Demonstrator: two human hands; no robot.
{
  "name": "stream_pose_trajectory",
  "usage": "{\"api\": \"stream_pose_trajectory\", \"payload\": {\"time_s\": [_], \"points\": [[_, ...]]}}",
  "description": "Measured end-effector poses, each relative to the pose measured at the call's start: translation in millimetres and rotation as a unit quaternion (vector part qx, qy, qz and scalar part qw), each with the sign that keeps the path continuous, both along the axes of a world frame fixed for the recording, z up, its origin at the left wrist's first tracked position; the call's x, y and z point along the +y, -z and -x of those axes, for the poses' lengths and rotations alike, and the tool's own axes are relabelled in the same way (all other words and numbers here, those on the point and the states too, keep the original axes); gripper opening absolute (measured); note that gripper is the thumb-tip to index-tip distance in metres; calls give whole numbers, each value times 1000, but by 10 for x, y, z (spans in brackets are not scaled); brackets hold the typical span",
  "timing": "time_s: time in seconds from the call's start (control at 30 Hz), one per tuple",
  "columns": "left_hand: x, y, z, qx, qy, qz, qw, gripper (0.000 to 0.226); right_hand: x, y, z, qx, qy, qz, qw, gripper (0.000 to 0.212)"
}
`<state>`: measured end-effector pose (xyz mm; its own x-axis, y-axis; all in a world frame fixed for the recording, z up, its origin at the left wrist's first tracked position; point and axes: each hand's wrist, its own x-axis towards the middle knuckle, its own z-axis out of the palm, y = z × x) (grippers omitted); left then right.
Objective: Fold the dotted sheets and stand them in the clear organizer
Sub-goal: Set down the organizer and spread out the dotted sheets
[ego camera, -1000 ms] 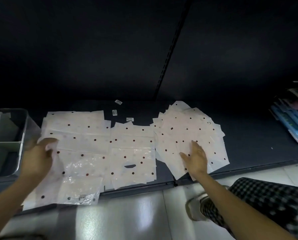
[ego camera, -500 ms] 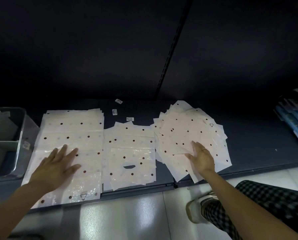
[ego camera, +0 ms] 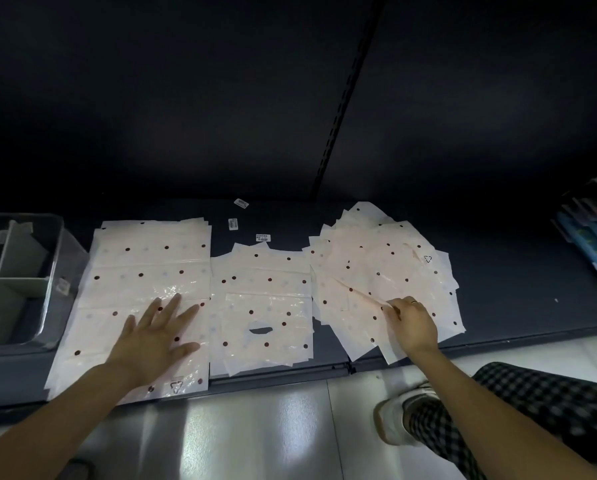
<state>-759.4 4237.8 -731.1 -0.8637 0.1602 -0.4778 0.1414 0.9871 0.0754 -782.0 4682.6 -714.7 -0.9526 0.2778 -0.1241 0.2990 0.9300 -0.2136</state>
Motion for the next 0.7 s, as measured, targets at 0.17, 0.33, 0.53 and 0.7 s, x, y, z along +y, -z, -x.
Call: {"api": "stream_pose_trajectory", "payload": {"time_s": [0.17, 0.33, 0.53, 0.7], "points": [[240, -216, 88, 81, -14, -158, 984, 96, -507, -322, 112, 67, 27, 162, 984, 24], [942, -426, 10, -49, -27, -452, 890, 113, -1567, -709, 192, -56, 175, 603, 777, 13], [1082, -533, 108, 91, -212, -542, 808, 68, -1814, -694, 218, -49, 91, 664, 740, 36], [651, -736, 511, -187, -201, -458, 846, 50, -999, -295, 277, 82, 8, 320, 944, 29]]}}
